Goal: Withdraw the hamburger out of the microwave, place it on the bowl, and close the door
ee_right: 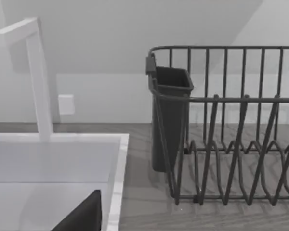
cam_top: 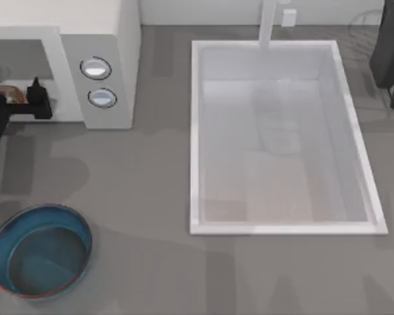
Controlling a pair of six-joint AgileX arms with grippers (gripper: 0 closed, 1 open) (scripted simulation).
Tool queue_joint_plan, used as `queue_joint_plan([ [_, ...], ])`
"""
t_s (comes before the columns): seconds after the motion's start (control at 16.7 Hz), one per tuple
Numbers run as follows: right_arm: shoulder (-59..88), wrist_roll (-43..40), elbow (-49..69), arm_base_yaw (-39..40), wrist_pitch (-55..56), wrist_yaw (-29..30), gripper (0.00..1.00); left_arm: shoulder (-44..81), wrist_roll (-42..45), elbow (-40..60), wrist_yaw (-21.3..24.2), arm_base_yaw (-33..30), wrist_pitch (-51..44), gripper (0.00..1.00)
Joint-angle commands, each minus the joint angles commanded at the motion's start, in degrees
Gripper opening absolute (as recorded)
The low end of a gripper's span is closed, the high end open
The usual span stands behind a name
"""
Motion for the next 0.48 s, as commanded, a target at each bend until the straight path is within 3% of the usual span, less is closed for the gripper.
queue_joint_plan([
  [0.48,0.0,0.0,0.0,0.0,0.0,0.0,1.00,15.7,-0.6,31.0,-1.6,-1.6,-18.2,1.00],
])
